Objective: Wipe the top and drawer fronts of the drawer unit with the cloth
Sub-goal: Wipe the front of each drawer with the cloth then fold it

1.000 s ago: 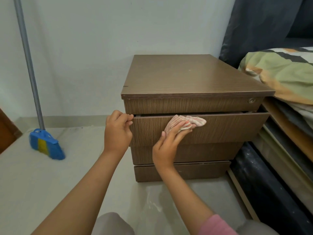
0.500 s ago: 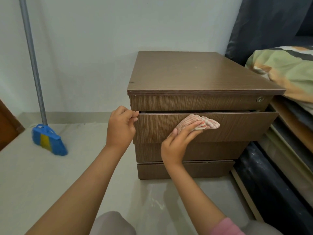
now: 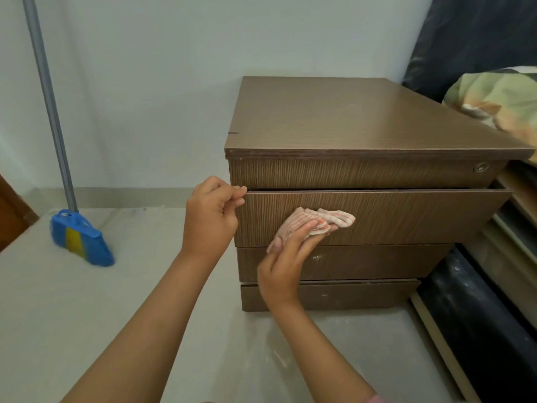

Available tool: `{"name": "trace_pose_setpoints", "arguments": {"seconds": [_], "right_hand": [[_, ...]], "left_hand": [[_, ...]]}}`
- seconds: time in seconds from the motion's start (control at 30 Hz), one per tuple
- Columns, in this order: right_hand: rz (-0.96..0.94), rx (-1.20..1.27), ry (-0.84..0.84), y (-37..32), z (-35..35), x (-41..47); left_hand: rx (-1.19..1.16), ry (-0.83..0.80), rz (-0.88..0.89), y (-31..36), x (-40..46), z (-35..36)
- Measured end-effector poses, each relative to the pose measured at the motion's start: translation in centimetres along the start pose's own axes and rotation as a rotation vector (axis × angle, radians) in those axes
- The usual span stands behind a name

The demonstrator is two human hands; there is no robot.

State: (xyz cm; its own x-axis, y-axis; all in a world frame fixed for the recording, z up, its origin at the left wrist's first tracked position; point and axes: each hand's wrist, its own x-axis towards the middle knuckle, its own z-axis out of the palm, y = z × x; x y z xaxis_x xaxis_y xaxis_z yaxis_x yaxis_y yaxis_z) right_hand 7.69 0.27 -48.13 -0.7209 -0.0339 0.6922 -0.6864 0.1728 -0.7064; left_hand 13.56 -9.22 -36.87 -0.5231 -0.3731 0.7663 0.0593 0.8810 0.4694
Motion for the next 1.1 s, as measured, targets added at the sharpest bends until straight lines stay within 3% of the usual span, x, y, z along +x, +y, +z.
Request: {"name": "trace_pose_setpoints", "arguments": {"seconds": [0.4, 0.6, 0.77, 1.1], "right_hand": [[0.097, 0.008, 0.338, 6.6, -6.7, 6.1], [0.168, 0.071, 0.435, 8.7, -8.0, 7.5], [0.172, 0.134, 0.427, 8.6, -9.4, 7.6], [0.112, 0.133, 0.381, 9.6, -9.9, 7.3]], "left_hand": [[0.067, 0.088, 0.048, -0.4, -0.5, 1.3], [0.117, 0.209, 0.049, -0.5, -1.0, 2.5], [0.173, 0.272, 0.062, -0.2, -1.7, 3.6], [0.31, 0.137, 0.104, -1.3, -4.9, 5.4]]}}
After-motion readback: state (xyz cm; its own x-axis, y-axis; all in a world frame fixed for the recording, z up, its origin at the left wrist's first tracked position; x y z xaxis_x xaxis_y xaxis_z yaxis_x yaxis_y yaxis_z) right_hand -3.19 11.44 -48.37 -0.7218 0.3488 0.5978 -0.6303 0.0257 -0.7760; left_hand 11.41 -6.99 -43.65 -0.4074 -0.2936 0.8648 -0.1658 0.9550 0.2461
